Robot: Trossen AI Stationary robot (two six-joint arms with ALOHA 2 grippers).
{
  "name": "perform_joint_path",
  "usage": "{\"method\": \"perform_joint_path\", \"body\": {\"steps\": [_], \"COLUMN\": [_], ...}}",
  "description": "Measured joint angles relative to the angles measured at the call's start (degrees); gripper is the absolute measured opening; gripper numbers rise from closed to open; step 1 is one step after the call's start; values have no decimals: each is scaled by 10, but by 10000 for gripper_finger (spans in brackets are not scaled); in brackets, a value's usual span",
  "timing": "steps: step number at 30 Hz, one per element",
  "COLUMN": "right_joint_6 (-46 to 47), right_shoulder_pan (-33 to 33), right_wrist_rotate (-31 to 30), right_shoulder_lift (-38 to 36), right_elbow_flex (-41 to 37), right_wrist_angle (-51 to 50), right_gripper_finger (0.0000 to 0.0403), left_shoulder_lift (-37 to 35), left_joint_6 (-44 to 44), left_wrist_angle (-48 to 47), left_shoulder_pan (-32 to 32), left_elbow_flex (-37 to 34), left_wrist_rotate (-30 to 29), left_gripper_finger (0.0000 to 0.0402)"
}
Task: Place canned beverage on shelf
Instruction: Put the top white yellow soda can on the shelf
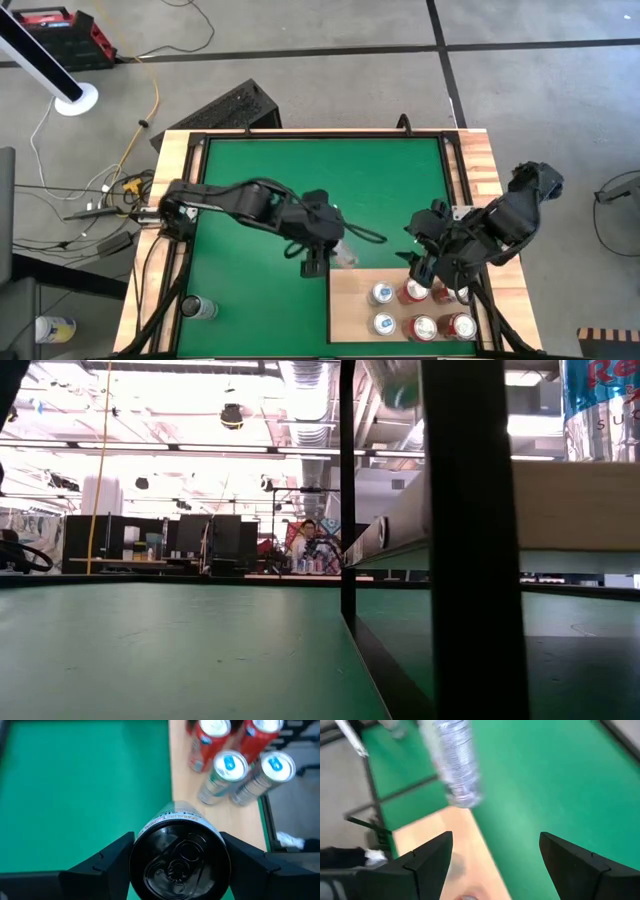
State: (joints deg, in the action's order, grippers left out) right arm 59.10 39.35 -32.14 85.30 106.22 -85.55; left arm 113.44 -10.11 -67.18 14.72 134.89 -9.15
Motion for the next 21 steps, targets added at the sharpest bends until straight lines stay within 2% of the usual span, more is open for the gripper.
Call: {"method": "perform_joint_path", "body": {"steps": [5,8,14,21], "right_joint_6": [-130,-207,-274,-334], "right_shoulder_pan": [-7,-19,-71,-127], "right_wrist_rotate": [6,8,8,25], "right_shoulder_lift": [-31,-24,5,2], "right_elbow_flex": [-119,-145,-135,-132], "right_wrist_angle": [284,399,420,447], "right_gripper_finger": [321,321,321,321], "left_shoulder_lift": [-46,-69,-91,-86], "left_joint_6": [-8,-17,-30,-33], "left_wrist_angle": [2,5,5,-5], "left_shoulder_pan": [3,3,6,18], "left_elbow_flex": [0,0,0,-9], "left_wrist_rotate": [-21,-31,-61,-53], "left_gripper_finger": [234,234,234,234]}}
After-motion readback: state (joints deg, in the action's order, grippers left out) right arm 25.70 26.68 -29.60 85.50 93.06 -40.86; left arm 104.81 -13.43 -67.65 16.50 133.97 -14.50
